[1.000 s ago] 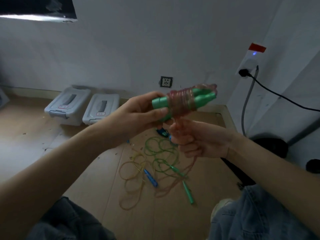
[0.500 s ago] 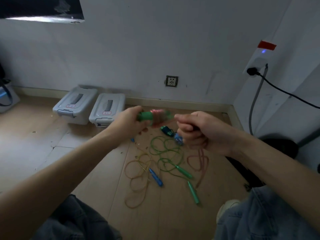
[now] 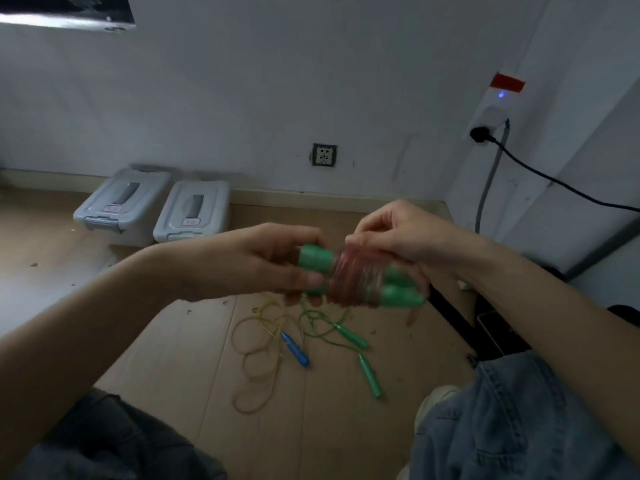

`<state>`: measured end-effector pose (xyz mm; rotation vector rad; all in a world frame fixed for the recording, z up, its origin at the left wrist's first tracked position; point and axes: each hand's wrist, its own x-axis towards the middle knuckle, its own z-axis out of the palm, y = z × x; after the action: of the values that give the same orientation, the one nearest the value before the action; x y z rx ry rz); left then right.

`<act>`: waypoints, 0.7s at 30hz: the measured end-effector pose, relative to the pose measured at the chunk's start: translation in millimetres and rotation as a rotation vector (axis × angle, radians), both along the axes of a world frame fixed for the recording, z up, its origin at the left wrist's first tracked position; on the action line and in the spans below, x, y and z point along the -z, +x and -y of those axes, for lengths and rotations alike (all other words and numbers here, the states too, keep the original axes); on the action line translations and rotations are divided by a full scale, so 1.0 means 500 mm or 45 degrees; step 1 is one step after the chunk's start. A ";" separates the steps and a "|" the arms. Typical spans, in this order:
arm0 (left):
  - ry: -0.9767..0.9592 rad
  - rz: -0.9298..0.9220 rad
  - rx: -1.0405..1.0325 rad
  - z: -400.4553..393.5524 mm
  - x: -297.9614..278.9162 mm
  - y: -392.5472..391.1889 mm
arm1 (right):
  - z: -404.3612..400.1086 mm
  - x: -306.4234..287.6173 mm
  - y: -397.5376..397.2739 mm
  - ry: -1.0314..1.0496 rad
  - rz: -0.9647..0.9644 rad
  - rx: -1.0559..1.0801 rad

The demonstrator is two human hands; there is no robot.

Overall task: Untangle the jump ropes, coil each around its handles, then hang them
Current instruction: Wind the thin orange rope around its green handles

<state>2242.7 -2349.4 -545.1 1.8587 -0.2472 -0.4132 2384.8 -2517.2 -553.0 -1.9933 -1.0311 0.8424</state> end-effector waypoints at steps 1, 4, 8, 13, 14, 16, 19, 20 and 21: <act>-0.107 -0.004 -0.020 -0.001 -0.002 0.000 | -0.001 0.004 0.000 0.021 -0.052 -0.002; -0.340 -0.084 -0.245 -0.008 0.001 0.002 | -0.004 0.027 -0.018 0.170 -0.169 0.243; -0.586 -0.128 -0.694 -0.021 0.026 0.018 | -0.021 0.047 -0.043 0.195 -0.414 0.242; -0.569 -0.036 -1.146 -0.037 0.060 0.038 | -0.023 0.052 -0.054 0.094 -0.721 -0.043; -0.447 0.017 -1.232 -0.047 0.065 0.040 | -0.021 0.054 -0.058 0.032 -0.720 -0.133; -0.042 0.131 -1.322 -0.068 0.078 0.042 | -0.017 0.049 -0.058 -0.003 -0.736 -0.222; 0.393 0.228 -1.277 -0.073 0.100 0.042 | -0.014 0.028 -0.039 0.102 -0.749 -0.229; 0.544 0.268 -1.211 -0.067 0.104 0.042 | -0.013 0.021 -0.032 0.127 -0.720 -0.210; 0.686 0.291 -1.094 -0.059 0.106 0.041 | -0.013 0.017 -0.026 0.141 -0.662 -0.178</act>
<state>2263.3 -2319.7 -598.2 2.3222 0.5606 0.3673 2371.7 -2510.9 -561.5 -1.5028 -0.8895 1.2659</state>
